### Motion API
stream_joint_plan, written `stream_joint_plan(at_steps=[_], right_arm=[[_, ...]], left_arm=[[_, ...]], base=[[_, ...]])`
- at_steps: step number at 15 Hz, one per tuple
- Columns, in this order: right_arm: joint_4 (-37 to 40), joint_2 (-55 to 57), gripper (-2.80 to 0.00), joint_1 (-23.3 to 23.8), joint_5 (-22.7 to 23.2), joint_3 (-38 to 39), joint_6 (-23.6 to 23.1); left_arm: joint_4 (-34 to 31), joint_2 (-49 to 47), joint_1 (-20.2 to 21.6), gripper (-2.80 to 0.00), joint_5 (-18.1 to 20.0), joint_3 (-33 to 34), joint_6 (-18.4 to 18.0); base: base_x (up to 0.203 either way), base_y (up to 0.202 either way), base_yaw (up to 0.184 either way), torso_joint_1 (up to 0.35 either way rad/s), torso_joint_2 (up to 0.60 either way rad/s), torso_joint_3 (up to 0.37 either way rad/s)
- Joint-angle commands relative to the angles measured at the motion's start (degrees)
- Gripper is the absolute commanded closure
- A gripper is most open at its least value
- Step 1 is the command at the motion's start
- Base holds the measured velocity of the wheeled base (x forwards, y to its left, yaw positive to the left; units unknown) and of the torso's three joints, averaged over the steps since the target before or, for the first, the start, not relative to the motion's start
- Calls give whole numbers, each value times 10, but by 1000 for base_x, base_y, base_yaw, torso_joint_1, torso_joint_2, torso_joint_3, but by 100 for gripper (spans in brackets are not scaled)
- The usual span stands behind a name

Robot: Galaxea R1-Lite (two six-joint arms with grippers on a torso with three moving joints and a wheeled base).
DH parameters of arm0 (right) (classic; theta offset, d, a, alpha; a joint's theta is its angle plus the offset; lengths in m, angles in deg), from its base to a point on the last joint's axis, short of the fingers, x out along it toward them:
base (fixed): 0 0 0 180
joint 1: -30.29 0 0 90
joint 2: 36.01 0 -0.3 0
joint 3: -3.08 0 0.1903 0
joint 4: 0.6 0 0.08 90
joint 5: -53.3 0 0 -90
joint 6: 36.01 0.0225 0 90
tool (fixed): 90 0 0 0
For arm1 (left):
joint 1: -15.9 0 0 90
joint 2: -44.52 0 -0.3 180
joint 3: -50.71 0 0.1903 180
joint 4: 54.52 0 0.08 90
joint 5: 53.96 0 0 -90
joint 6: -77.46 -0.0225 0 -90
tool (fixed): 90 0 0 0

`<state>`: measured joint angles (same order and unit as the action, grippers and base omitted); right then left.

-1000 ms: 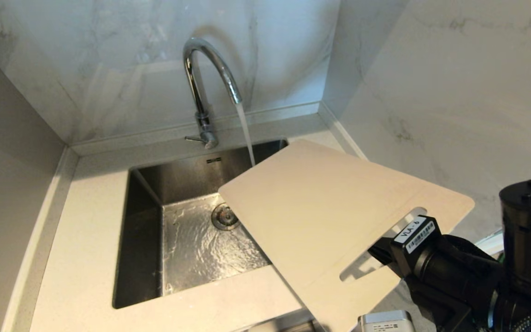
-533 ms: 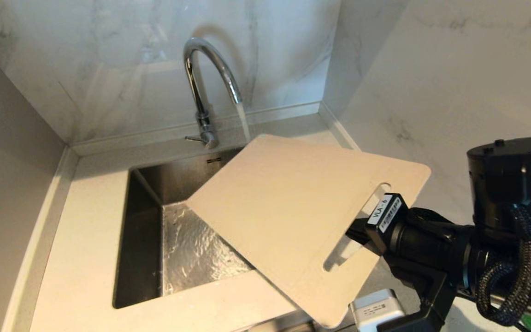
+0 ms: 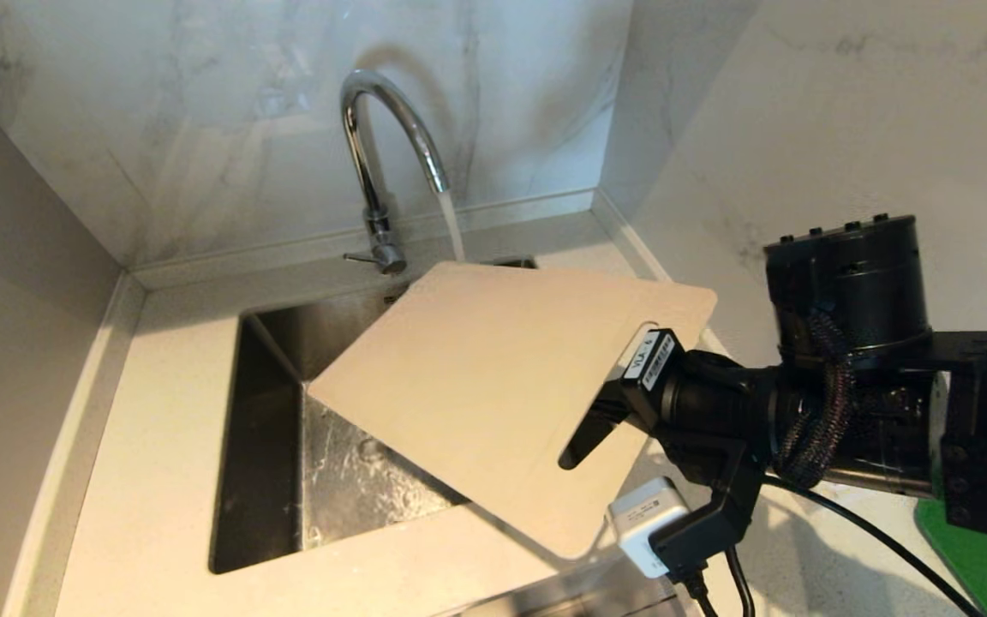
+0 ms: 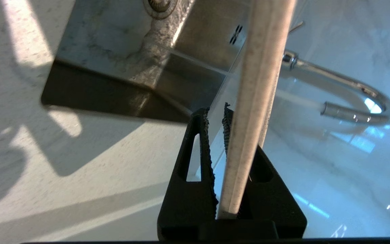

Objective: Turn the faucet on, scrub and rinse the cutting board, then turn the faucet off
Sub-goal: Scrub the cutting board underwater

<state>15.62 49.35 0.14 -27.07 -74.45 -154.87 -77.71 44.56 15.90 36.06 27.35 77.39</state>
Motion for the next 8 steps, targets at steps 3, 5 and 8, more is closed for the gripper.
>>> stream_joint_plan(at_steps=[3, 5, 8], right_arm=[[-1, 24, 0, 22, 3, -12, -23], [-1, 31, 0, 34, 3, -14, -32], [-1, 40, 0, 43, 0, -21, -35]], left_arm=[[0, 0, 0, 0, 0, 1, 0], [0, 0, 0, 0, 0, 1, 1], [1, 0, 0, 0, 0, 1, 1]], base=[[0, 0, 0, 0, 0, 0], [0, 0, 0, 0, 0, 0], [0, 0, 0, 0, 0, 0]])
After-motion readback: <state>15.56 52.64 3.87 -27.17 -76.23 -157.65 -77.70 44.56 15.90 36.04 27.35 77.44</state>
